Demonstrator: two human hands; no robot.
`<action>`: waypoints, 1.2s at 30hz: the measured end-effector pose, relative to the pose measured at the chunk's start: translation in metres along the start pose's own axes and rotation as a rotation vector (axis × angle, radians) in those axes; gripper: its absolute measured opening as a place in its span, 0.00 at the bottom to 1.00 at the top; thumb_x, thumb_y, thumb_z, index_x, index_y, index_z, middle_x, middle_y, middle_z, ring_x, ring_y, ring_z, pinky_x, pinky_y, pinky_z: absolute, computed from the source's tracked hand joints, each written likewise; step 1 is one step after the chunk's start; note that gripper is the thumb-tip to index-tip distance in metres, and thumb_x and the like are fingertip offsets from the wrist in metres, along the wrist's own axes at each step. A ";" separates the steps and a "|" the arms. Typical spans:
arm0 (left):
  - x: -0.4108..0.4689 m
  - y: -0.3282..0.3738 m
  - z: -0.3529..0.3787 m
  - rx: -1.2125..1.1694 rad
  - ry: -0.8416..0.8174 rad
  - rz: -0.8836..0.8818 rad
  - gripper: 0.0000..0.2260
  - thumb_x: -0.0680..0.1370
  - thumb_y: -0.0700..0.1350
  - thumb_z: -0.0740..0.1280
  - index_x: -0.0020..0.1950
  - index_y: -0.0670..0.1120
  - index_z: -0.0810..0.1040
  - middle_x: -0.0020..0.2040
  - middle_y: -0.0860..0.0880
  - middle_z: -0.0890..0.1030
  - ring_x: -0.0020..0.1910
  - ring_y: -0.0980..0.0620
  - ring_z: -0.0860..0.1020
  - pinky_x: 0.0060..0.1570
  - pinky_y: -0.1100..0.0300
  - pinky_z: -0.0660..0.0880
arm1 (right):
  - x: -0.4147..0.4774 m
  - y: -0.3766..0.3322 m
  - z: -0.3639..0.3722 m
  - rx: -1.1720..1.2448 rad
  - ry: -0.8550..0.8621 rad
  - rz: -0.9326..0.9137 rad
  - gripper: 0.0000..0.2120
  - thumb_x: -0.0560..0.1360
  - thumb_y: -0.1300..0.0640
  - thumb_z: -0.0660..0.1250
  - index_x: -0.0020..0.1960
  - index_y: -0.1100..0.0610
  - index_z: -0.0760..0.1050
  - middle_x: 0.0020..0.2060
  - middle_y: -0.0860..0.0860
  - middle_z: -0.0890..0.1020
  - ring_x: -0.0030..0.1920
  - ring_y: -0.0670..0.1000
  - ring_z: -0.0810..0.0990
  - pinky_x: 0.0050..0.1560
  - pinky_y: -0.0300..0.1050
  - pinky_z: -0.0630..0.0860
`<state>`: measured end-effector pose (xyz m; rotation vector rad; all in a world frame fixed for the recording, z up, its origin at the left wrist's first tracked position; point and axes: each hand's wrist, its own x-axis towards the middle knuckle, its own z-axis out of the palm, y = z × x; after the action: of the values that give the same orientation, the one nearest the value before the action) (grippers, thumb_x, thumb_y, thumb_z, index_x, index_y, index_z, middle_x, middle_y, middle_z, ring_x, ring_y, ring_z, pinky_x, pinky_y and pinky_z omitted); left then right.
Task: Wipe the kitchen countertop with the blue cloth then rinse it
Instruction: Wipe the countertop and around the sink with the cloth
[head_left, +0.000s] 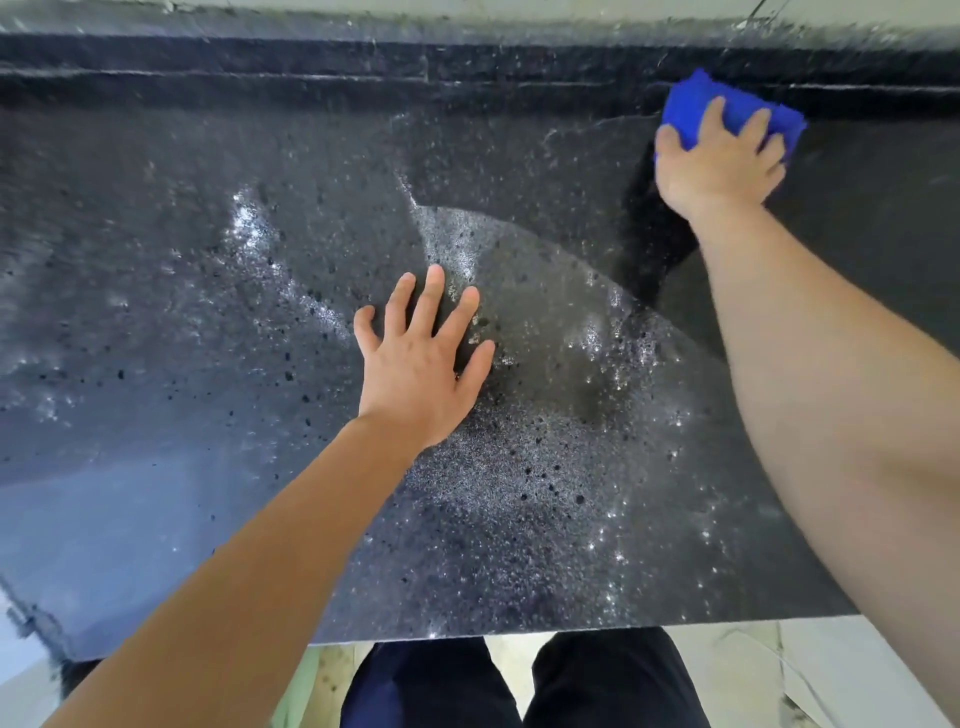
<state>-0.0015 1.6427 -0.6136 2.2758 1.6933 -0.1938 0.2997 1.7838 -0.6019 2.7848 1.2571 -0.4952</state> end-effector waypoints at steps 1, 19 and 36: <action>0.000 0.001 -0.001 0.000 -0.004 -0.004 0.27 0.81 0.64 0.47 0.79 0.57 0.56 0.81 0.49 0.53 0.79 0.43 0.50 0.72 0.36 0.51 | -0.010 -0.024 0.006 0.009 0.014 -0.060 0.34 0.79 0.33 0.49 0.81 0.46 0.52 0.81 0.58 0.49 0.79 0.65 0.48 0.76 0.63 0.46; -0.003 0.044 -0.005 -0.022 0.001 -0.263 0.28 0.82 0.64 0.47 0.78 0.53 0.60 0.82 0.47 0.51 0.80 0.44 0.45 0.74 0.34 0.44 | -0.128 0.188 0.033 -0.159 -0.074 -0.770 0.29 0.80 0.33 0.49 0.78 0.41 0.59 0.80 0.55 0.53 0.78 0.61 0.54 0.75 0.58 0.52; -0.100 0.196 0.042 -0.056 0.020 -0.208 0.26 0.83 0.58 0.53 0.79 0.51 0.59 0.81 0.44 0.52 0.79 0.41 0.52 0.72 0.34 0.53 | -0.068 0.179 0.020 -0.157 -0.033 -0.888 0.30 0.78 0.31 0.51 0.77 0.39 0.60 0.78 0.56 0.58 0.73 0.63 0.60 0.71 0.58 0.54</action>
<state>0.1580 1.4872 -0.5946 2.0670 1.9205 -0.1666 0.3845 1.6120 -0.6155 1.9492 2.3571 -0.4246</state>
